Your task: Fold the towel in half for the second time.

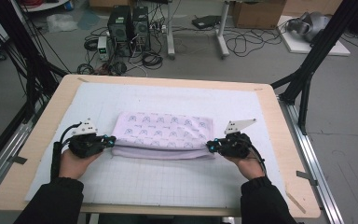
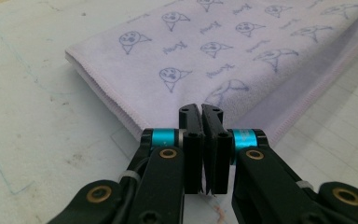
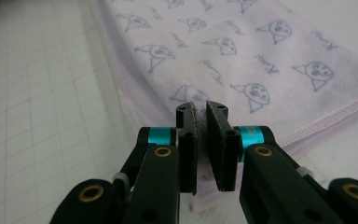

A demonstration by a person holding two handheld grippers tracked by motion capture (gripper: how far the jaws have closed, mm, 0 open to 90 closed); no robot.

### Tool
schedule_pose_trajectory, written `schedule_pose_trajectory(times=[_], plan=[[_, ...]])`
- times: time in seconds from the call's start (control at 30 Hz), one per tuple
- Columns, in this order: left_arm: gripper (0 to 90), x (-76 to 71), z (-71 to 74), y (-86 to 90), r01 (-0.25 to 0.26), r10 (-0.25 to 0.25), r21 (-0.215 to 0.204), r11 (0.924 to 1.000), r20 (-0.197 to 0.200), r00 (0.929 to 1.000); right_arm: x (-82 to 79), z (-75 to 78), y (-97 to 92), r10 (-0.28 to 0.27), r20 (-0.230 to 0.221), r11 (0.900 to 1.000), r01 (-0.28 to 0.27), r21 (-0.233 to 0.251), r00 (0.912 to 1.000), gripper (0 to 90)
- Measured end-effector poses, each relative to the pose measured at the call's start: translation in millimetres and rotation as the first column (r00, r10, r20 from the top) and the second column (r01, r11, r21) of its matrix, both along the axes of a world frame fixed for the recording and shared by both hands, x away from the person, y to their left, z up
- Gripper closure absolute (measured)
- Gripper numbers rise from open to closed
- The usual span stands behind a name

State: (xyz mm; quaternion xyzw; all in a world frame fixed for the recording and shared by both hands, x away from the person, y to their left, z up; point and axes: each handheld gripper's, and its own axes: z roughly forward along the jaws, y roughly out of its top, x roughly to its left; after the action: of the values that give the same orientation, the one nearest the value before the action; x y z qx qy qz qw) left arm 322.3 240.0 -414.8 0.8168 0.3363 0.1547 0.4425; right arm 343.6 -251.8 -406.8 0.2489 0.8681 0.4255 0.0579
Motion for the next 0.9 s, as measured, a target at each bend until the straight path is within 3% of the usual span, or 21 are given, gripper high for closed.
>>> schedule_pose_trajectory(times=[0.1, 0.17, 0.23, 0.4, 0.53, 0.83, 0.9], plan=[[82.4, -2.6, -8.0, 0.9, 0.016, -0.016, -0.004, 0.9999, -0.028, 0.9995, -3.1, -3.1, -1.3, 0.012, -0.027, 0.9998, -0.011, 0.014, 0.9996, 79.3], [67.2, -1.9, -13.2, -0.4, 0.010, -0.009, 0.003, 0.9999, -0.047, 0.9988, -2.7, -7.0, -1.7, 0.013, -0.054, 0.9998, -0.012, 0.016, 0.9985, 75.5], [67.1, -1.3, -16.6, -3.4, 0.013, -0.012, 0.017, 0.9998, -0.050, 0.9987, -2.6, -11.0, -0.2, 0.009, -0.052, 1.0000, -0.009, 0.002, 0.9986, 75.4], [75.0, 2.9, -23.2, -8.0, 0.008, -0.005, 0.055, 0.9984, -0.060, 0.9982, 0.9, -22.2, 2.0, -0.006, -0.080, 0.9998, 0.004, -0.020, 0.9968, 74.8], [86.0, 3.7, -24.3, -8.6, 0.002, 0.001, 0.053, 0.9986, -0.053, 0.9986, 2.4, -23.9, 4.0, 0.000, -0.081, 0.9994, -0.003, -0.035, 0.9967, 84.8], [87.2, -1.3, -7.4, -1.9, -0.023, 0.023, -0.012, 0.9997, -0.009, 0.9997, -5.7, 3.3, -3.7, -0.001, -0.008, 0.9988, 0.001, 0.050, 1.0000, 85.7], [87.3, -3.6, -5.9, -0.2, -0.020, 0.020, 0.001, 0.9998, -0.005, 0.9998, -8.7, 6.8, -2.6, 0.012, -0.009, 0.9987, -0.012, 0.050, 0.9999, 85.8]])
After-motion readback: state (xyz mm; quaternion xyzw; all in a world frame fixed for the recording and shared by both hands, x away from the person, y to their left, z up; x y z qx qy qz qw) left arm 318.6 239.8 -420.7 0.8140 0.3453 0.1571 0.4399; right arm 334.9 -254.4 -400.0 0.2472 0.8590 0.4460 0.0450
